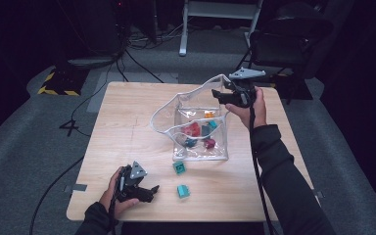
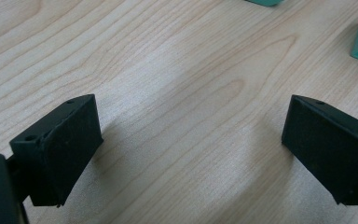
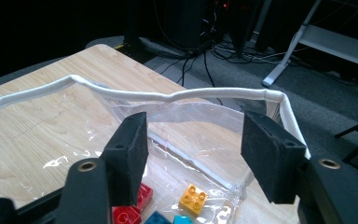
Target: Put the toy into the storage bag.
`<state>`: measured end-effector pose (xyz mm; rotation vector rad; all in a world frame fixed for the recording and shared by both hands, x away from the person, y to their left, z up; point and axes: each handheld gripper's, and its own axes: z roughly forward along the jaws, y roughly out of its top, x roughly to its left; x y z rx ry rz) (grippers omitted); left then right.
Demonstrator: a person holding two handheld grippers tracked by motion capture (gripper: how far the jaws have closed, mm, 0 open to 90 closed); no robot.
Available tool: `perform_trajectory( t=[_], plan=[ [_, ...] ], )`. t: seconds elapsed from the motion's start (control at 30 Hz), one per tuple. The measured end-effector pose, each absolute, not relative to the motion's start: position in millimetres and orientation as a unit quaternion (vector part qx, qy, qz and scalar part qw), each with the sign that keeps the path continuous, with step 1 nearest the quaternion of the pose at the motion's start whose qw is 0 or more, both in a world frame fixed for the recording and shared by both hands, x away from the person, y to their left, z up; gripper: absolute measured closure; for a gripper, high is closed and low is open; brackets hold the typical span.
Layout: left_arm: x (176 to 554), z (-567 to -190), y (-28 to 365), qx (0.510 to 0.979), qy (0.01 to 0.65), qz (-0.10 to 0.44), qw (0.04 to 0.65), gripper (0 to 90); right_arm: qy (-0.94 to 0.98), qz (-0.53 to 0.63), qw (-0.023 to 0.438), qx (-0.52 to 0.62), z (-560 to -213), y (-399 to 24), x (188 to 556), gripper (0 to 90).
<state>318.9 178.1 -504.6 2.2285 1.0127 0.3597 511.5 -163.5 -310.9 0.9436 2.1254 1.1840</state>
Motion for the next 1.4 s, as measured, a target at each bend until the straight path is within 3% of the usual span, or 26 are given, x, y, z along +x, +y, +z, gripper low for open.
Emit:
perform_trajectory(
  t=[0.43, 1.4],
  plan=[
    [319, -505, 178, 0.851, 0.387, 0.137, 0.327, 4.9, 0.78, 0.46, 0.267, 0.33, -305, -166, 493, 41.1],
    [319, -505, 178, 0.851, 0.387, 0.138, 0.328, 4.9, 0.808, 0.501, 0.241, 0.196, -304, -158, 413, 34.9]
  ],
)
